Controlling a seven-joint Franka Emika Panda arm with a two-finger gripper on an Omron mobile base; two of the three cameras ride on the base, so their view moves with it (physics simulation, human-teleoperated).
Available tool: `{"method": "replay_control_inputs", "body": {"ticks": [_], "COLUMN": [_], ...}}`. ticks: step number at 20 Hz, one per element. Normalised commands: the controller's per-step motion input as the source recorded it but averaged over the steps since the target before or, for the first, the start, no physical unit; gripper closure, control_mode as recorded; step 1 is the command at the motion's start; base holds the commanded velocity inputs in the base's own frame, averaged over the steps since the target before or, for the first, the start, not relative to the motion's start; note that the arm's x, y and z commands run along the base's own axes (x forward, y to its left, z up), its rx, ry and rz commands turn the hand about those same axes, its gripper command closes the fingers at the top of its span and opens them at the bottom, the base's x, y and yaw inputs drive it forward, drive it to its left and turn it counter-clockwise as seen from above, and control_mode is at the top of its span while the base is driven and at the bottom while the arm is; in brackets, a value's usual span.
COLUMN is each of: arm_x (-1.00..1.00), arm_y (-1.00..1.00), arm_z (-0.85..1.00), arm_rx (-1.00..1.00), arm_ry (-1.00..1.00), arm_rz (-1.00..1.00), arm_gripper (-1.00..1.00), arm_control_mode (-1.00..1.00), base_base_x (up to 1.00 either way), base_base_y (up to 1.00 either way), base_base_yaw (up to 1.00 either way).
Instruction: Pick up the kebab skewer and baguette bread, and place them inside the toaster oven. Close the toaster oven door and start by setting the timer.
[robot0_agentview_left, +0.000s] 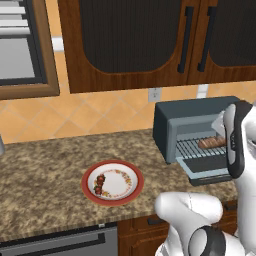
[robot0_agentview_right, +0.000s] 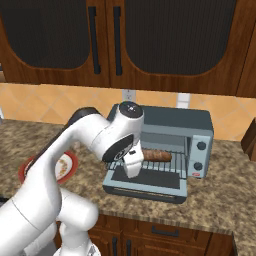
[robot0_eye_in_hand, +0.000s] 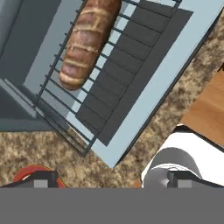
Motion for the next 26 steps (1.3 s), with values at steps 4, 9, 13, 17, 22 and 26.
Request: {"method": "replay_control_inputs", "body": {"ticks": [4,9,13,17,22,26], "arm_x": [-0.03,0.0,0.12,0.21,0.05,0.07], "arm_y": [1.0,0.93,0.75,0.54,0.44,0.27], "arm_z": [0.0,0.0,0.0,0.0,-0.13,-0.2], "arm_rx": [-0.13,-0.1,-0.07,-0.04,-0.06,-0.04], "arm_ry": [0.01,0.07,0.09,0.11,0.12,0.09], "arm_rz": [0.33,0.31,0.2,0.12,0.08,0.08], "arm_gripper": [-1.0,-1.0,-1.0,-1.0,-1.0,-1.0], "arm_control_mode": [-1.0,-1.0,-1.0,-1.0,-1.0,-1.0], "base_base_x": [0.0,0.0,0.0,0.0,0.0,0.0], "base_base_y": [0.0,0.0,0.0,0.0,0.0,0.0], "base_base_yaw": [0.0,0.0,0.0,0.0,0.0,0.0]}}
